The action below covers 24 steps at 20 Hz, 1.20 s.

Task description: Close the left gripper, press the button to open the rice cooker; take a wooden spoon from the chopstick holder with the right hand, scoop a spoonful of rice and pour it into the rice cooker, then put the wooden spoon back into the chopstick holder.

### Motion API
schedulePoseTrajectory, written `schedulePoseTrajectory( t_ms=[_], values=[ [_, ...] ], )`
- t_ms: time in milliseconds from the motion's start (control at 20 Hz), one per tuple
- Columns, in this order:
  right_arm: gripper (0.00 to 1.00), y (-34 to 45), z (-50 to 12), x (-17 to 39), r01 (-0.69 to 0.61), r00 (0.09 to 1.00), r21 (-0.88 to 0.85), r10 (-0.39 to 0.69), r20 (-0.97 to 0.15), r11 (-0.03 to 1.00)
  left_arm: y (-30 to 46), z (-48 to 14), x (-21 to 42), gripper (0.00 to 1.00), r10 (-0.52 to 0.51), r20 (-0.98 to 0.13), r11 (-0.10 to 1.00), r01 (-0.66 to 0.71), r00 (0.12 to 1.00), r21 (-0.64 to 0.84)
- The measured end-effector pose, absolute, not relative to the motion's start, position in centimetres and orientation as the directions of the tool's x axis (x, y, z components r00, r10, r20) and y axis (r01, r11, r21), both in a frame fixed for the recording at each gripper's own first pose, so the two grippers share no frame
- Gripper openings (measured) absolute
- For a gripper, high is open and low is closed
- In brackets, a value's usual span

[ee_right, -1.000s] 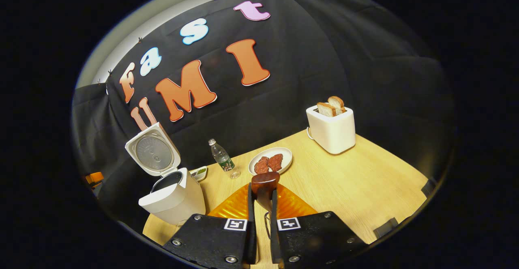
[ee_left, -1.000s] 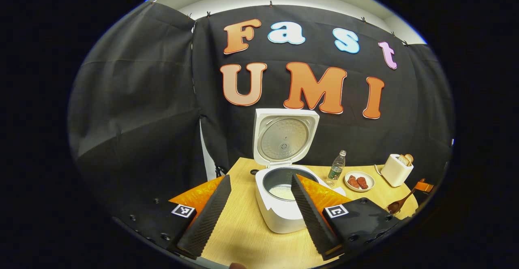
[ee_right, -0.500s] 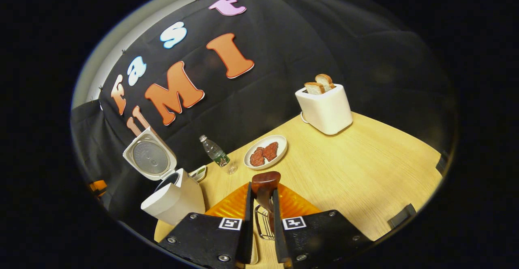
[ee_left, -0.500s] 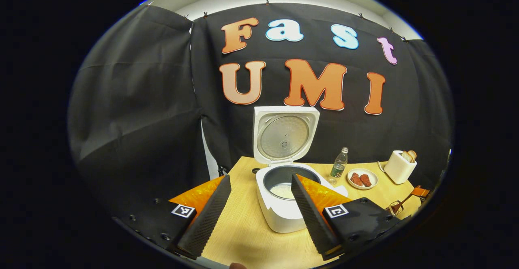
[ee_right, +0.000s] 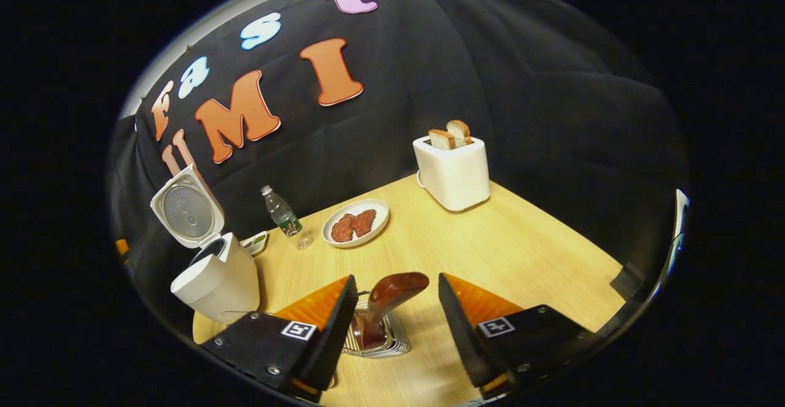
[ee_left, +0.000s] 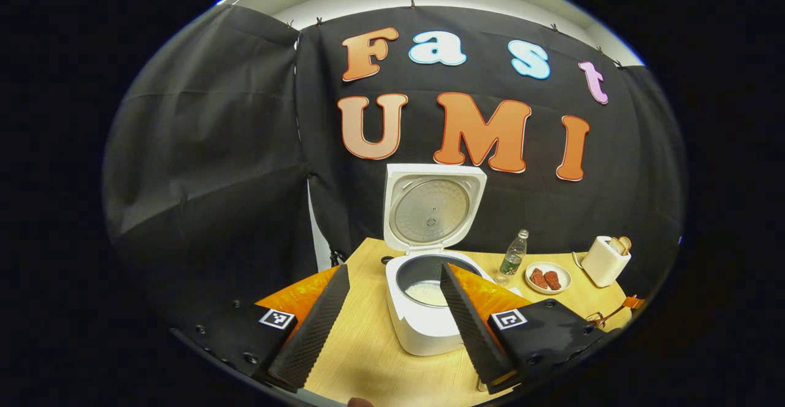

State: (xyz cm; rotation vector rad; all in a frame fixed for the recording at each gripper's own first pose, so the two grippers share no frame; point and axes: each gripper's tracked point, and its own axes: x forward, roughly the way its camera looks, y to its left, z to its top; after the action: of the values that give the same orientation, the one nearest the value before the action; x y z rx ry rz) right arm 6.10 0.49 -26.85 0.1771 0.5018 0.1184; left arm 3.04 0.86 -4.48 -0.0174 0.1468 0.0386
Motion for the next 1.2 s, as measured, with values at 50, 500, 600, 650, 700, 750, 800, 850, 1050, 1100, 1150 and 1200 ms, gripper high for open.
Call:
schedulePoseTrajectory(
  t_ms=[50, 500, 600, 650, 700, 750, 800, 850, 1050, 1100, 1150, 1200],
  values=[
    [0.93, 0.1, -26.4, 6.5, -0.066, 0.875, 0.173, 0.14, -0.464, 0.983, 0.6, -4.0, 3.2, 1.0, 0.04, -0.142, 0.999, -0.044, 0.989, -0.023],
    [0.95, 0.1, -20.3, 9.0, -0.137, 0.909, 0.029, 0.137, -0.393, 0.99, -3.4, 4.5, 9.6, 1.0, 0.056, -0.07, 0.998, -0.058, 0.996, -0.014],
    [0.95, 0.4, -19.9, 8.8, -0.156, 0.908, 0.024, 0.153, -0.39, 0.988, -4.7, 7.4, 12.4, 1.0, 0.037, -0.047, 0.998, -0.039, 0.998, -0.045],
    [0.95, 0.4, -19.7, 8.8, -0.158, 0.909, 0.023, 0.154, -0.387, 0.987, -4.9, 8.7, 13.9, 1.0, 0.035, -0.034, 0.997, -0.037, 0.999, -0.064],
    [0.95, 0.4, -19.8, 9.0, -0.156, 0.909, 0.019, 0.151, -0.387, 0.988, -5.3, 9.9, 15.6, 1.0, 0.025, -0.029, 0.996, -0.028, 0.999, -0.084],
    [0.95, 0.4, -19.9, 9.0, -0.153, 0.909, 0.017, 0.147, -0.39, 0.988, -5.7, 10.9, 17.1, 0.99, 0.019, -0.029, 0.996, -0.021, 0.999, -0.091],
    [0.95, 0.5, -19.8, 9.0, -0.153, 0.909, 0.02, 0.148, -0.39, 0.988, -5.6, 11.8, 18.8, 1.0, 0.023, -0.022, 0.996, -0.025, 1.0, -0.09],
    [0.95, 0.5, -19.7, 8.9, -0.152, 0.909, 0.024, 0.149, -0.389, 0.988, -5.6, 12.3, 20.5, 1.0, 0.029, -0.026, 0.996, -0.031, 0.999, -0.078],
    [0.95, -0.1, -18.7, 9.2, -0.127, 0.92, 0.025, 0.128, -0.372, 0.992, -5.3, 12.3, 27.7, 1.0, 0.052, -0.07, 0.998, -0.054, 0.996, -0.023],
    [0.95, -0.3, -18.4, 9.1, -0.121, 0.923, 0.025, 0.122, -0.365, 0.992, -5.4, 12.0, 29.1, 1.0, 0.053, -0.08, 0.998, -0.054, 0.995, -0.017],
    [0.95, -0.4, -18.2, 9.3, -0.116, 0.926, 0.021, 0.116, -0.358, 0.993, -5.4, 11.3, 30.6, 1.0, 0.051, -0.104, 0.999, -0.052, 0.993, -0.011],
    [0.95, -0.7, -17.9, 9.4, -0.108, 0.929, 0.014, 0.106, -0.354, 0.994, -5.4, 10.8, 32.0, 1.0, 0.052, -0.119, 0.999, -0.052, 0.992, -0.004]
  ],
)
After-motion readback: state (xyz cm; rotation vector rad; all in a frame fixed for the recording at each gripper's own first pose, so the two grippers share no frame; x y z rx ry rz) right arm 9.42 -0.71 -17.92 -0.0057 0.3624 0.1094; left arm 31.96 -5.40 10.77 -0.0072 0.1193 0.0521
